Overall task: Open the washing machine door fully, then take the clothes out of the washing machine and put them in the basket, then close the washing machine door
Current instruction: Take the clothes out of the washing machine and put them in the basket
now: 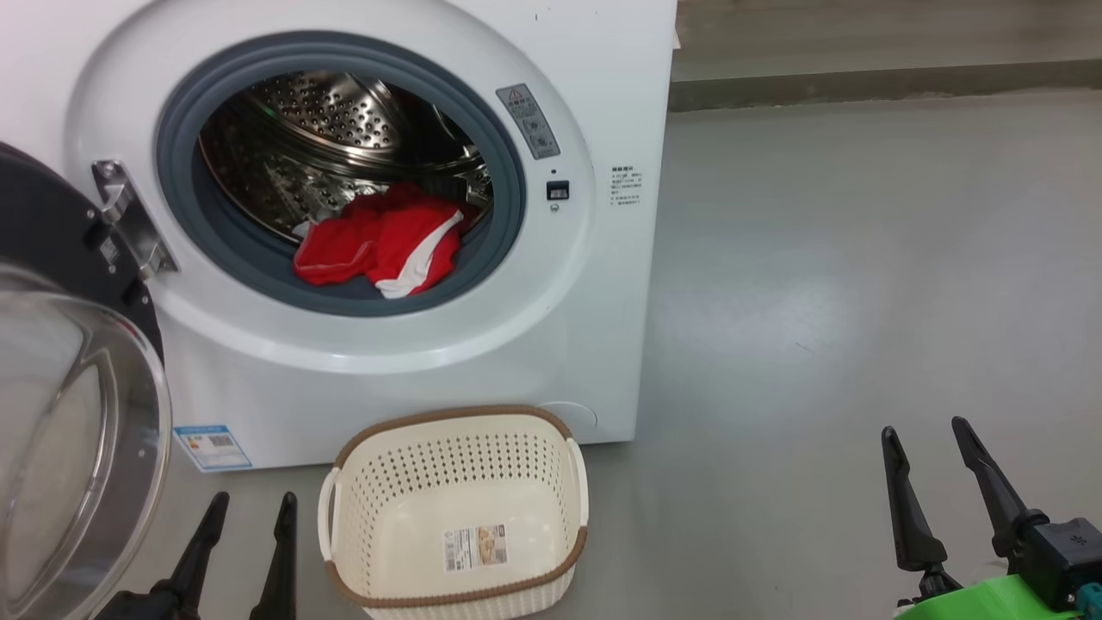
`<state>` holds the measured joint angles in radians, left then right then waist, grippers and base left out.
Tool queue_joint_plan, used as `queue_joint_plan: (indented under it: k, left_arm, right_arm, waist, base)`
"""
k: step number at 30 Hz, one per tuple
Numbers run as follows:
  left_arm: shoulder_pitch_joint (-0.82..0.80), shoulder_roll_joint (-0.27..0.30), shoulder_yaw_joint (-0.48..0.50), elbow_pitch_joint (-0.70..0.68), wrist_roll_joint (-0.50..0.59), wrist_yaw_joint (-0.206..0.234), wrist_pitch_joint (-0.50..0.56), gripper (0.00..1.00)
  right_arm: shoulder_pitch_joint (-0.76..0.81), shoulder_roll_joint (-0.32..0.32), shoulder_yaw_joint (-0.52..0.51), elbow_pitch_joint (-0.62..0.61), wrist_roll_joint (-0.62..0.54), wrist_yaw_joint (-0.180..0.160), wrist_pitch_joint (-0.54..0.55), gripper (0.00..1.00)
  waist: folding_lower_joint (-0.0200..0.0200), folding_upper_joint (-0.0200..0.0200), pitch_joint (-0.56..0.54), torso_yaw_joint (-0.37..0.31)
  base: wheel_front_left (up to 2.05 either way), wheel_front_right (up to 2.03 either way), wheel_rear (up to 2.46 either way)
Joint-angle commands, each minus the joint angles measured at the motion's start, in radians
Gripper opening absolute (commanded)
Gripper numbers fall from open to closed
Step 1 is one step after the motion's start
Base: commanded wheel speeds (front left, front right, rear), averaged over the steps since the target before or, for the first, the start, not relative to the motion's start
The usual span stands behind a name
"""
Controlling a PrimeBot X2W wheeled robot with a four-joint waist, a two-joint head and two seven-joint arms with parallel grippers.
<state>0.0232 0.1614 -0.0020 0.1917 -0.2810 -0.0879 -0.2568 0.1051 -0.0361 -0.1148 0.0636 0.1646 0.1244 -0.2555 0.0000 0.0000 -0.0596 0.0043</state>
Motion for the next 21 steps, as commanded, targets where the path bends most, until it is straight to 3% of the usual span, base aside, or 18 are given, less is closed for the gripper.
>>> queue_joint_plan:
  k: [1,10,21]
  left_arm:
    - [-0.04,0.006,0.039,-0.024,0.005,0.0,-0.005,1.0]
    - [-0.04,-0.006,0.026,-0.057,-0.008,-0.022,-0.005,1.0]
    - [-0.043,-0.024,0.038,-0.061,0.014,-0.009,-0.005,1.0]
  right_arm:
    - [-0.021,-0.014,0.028,-0.022,-0.011,0.006,-0.006,1.0]
    - [-0.023,-0.014,0.033,-0.019,0.0,0.006,-0.006,1.0]
    - [-0.025,-0.014,0.032,-0.017,-0.001,0.006,-0.006,1.0]
  waist:
    - [0.0,0.0,0.0,0.001]
    - [0.0,0.0,0.013,0.006]
    - [0.0,0.0,0.02,0.008]
  base:
    - [1.65,-1.65,0.0]
    - [1.46,-1.46,0.0]
    - [0.27,-0.27,0.0]
